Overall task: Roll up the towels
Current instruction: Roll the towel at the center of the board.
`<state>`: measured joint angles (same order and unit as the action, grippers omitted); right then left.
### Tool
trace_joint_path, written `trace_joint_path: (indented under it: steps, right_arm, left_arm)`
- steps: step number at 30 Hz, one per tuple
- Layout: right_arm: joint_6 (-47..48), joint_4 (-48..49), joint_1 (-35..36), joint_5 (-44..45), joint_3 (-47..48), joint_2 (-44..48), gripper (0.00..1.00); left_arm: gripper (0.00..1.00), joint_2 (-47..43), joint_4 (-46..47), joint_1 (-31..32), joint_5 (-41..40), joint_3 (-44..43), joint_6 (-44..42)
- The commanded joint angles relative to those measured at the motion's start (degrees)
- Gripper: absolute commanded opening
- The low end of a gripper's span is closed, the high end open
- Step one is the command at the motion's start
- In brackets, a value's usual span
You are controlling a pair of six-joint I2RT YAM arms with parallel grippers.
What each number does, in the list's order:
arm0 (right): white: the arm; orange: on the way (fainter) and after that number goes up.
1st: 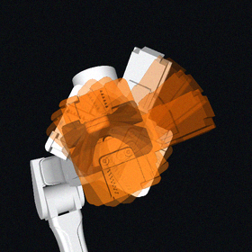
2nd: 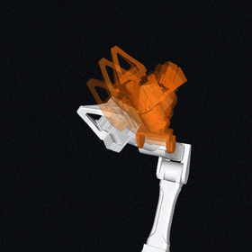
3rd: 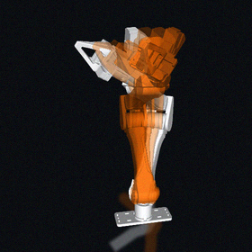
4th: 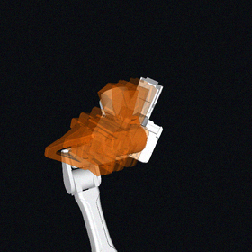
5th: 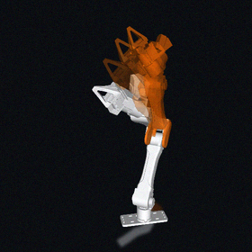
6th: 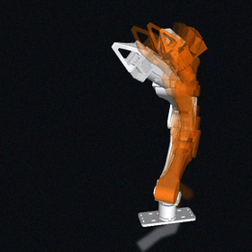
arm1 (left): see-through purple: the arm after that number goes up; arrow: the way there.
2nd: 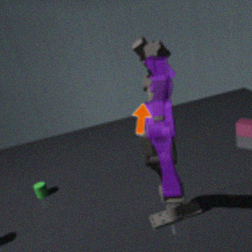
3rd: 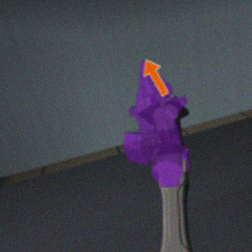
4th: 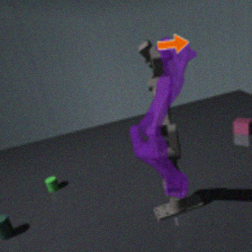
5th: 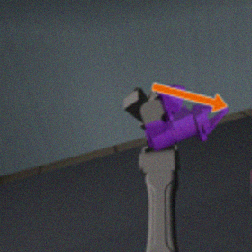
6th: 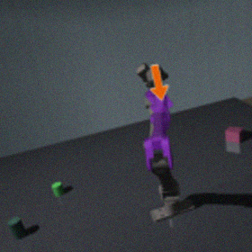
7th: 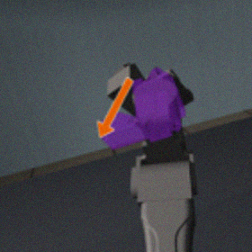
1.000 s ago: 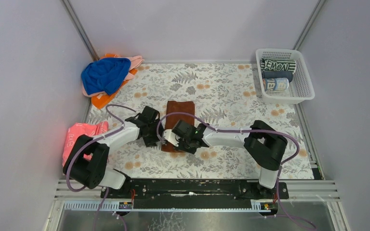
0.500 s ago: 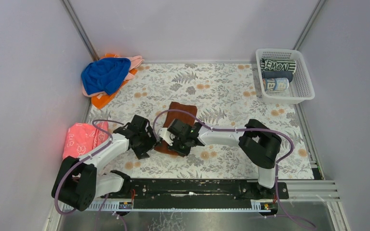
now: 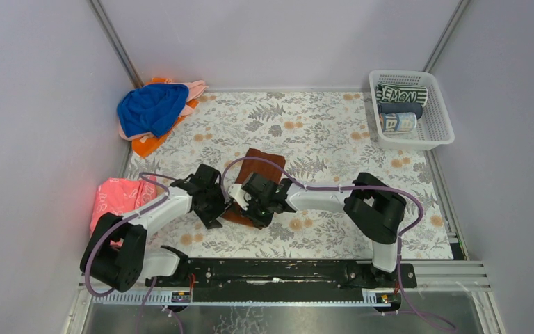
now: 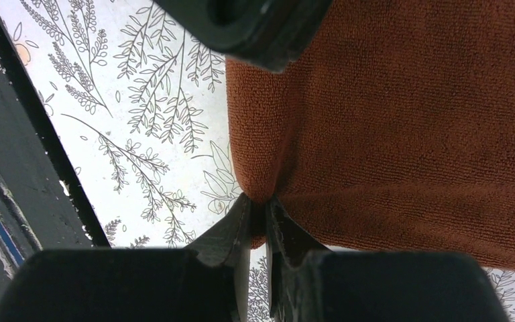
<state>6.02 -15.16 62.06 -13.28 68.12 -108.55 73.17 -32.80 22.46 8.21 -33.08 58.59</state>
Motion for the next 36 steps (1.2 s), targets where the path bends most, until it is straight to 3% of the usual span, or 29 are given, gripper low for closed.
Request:
trace_joint_path:
  steps: [1, 9, 17, 25, 32, 34, 36]
  right_arm:
    - [-1.0, 1.1, 1.1, -2.9, -2.3, 0.2, 0.16]
    - [-2.1, 5.1, 1.0, -6.4, -4.8, 2.2, 0.15]
    - [-2.1, 7.7, 1.0, -9.0, -7.4, 3.2, 0.15]
    - [-3.5, 9.7, 1.0, -11.2, -8.2, 3.4, 0.14]
    - [-5.0, 10.1, 1.0, -14.2, -6.9, 3.0, 0.13]
    - [-5.7, 10.1, 0.5, -15.8, -6.2, 2.7, 0.13]
    - [-7.2, 10.9, -0.4, -18.2, -5.9, 2.4, 0.12]
  left_arm:
    - [0.61, 3.5, 0.3, 0.8, -7.3, 1.4, 2.0]
    - [0.42, 5.1, -2.8, 0.8, -10.8, -0.4, 3.4]
    - [0.39, 8.4, -8.2, 0.7, -17.5, -5.2, 3.1]
    - [0.36, 6.1, -10.8, 0.1, -18.8, -4.8, 4.1]
    - [0.05, 5.5, -12.1, -0.4, -18.7, -6.4, 2.6]
    - [0.05, 5.0, -12.8, -0.4, -18.7, -7.3, 1.9]
    - [0.18, 4.3, -13.6, -0.4, -18.5, -8.2, 1.0]
